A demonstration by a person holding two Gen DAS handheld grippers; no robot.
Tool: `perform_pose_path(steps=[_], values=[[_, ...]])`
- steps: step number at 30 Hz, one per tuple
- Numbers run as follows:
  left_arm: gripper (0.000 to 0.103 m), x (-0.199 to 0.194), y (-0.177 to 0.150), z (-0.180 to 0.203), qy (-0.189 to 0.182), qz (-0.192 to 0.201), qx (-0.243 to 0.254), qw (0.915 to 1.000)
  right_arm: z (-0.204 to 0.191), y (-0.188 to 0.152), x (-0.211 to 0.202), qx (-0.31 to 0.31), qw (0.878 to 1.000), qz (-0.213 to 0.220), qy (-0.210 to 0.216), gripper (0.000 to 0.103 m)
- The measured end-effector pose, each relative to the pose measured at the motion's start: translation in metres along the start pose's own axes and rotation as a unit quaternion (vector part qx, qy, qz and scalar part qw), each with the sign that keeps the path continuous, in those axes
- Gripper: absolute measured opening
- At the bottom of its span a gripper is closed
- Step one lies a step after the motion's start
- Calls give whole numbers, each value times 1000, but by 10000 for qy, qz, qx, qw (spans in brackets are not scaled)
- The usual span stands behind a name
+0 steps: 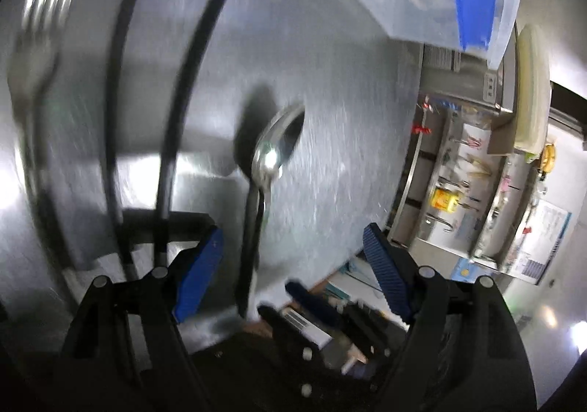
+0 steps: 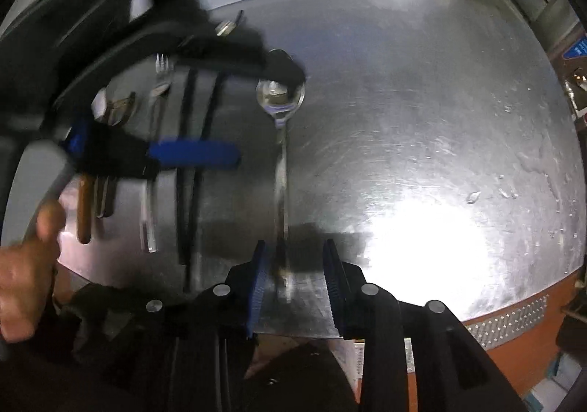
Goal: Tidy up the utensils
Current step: 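Close the left gripper on the spoon bowl while the right gripper holds the handle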
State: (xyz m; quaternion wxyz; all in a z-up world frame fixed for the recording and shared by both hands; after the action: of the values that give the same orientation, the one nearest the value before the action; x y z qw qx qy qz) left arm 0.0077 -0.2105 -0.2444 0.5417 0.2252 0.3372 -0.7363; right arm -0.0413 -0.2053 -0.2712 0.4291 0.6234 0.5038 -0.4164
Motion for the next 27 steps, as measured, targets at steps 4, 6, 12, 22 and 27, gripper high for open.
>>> perform_pose_path(steps=[4,6,12,22,27], values=[[74,-8,20,10,988,668,775,9898,-5,-13,1,-238,9997,-10,29,32],[73,-13,28,13,1447,1042,1095,9779,-6,-18,-2,-288,9996,20,26,32],[51,-4,47,23,2069,1418,1666,9536,10,-26,3,-249,9996,54,102,32],[4,3,46,26,1882,1491,1668,9563,55,-8,4,9,9996,148,242,32],[2,3,45,22,1679,1415,1551,9632,68,15,-13,78,9989,378,251,47]])
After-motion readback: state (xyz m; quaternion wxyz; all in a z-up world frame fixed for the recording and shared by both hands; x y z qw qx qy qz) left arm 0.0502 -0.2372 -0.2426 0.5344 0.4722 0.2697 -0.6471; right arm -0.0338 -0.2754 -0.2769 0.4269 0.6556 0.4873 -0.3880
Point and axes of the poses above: each gripper's, at about its wrist camera, not at the fingertips, and x roughly the way its jaws point, z to its right, y to its top, the point moved 10 cm from there along x, roughly the way its jaws point, and after that the axes turned 4 degrees about y, right-handed, at the moved point
